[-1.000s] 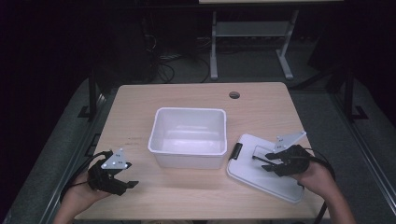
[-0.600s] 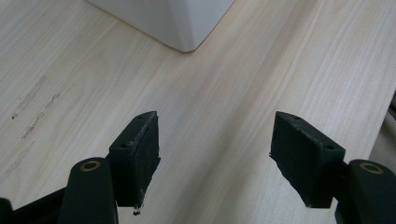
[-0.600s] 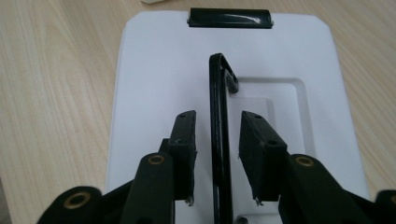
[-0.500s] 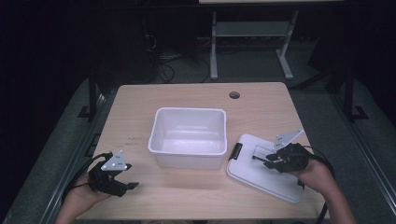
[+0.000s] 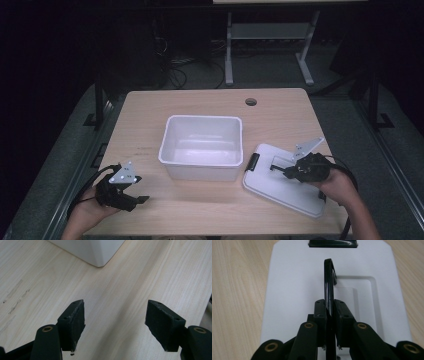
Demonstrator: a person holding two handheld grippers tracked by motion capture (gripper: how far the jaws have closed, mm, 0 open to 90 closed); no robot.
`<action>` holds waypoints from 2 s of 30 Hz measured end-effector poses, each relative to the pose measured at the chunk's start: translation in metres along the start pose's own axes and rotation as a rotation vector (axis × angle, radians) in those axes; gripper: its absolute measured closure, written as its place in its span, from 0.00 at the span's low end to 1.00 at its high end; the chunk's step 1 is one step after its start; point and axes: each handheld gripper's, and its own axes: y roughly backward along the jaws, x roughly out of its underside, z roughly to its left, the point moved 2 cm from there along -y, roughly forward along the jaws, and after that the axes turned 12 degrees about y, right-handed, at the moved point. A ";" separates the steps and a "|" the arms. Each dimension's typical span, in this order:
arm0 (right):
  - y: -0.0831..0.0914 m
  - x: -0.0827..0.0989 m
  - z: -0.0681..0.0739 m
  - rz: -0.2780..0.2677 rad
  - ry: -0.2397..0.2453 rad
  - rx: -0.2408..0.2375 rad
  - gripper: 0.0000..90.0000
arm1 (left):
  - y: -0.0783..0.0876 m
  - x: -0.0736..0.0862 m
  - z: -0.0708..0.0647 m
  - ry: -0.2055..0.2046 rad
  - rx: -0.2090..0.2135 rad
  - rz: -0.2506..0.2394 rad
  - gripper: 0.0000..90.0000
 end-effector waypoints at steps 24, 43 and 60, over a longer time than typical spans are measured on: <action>0.001 -0.003 -0.012 0.010 0.021 -0.020 0.93 | 0.003 0.008 0.006 0.021 -0.001 -0.009 0.35; 0.036 -0.017 -0.012 -0.025 0.055 0.007 0.93 | 0.005 0.006 0.006 0.029 0.002 -0.023 0.34; 0.078 -0.022 -0.006 -0.047 0.078 0.036 0.93 | 0.002 0.001 0.005 0.024 0.006 -0.022 0.32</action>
